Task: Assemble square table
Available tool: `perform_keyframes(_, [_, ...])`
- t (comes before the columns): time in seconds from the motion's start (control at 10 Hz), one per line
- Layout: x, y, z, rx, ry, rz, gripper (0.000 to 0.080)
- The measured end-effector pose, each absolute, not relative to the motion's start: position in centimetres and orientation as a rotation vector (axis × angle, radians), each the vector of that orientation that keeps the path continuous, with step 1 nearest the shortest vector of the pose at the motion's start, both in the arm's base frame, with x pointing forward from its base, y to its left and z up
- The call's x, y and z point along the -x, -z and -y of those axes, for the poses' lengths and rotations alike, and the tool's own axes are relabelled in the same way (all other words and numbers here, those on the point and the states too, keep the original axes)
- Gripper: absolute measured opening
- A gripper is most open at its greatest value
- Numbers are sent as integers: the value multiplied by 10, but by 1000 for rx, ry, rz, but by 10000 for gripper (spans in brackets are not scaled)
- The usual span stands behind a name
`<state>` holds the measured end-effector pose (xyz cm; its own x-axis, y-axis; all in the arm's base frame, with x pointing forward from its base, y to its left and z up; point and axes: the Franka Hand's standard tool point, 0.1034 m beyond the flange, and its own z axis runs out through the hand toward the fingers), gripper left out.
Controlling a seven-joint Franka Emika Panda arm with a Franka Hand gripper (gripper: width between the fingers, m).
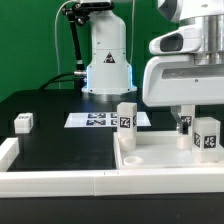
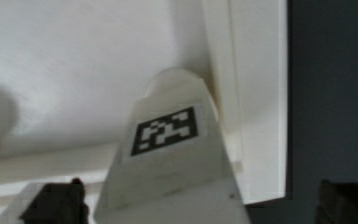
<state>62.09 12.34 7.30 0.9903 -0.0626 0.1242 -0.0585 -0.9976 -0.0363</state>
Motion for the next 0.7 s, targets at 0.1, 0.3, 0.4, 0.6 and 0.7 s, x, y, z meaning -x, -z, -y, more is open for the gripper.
perform_keyframes(0.1, [-621,-73,-123,3113,198,2,649])
perform_keyframes(0.3, [-621,-73,-121,3122,201,217,649])
perform_keyframes(0.4, [-622,-73,-120,3122,201,231,649])
perform_keyframes(0.6, [-621,-73,-120,3123,200,223,559])
perform_keyframes(0.7, [-621,-73,-120,3123,200,223,389])
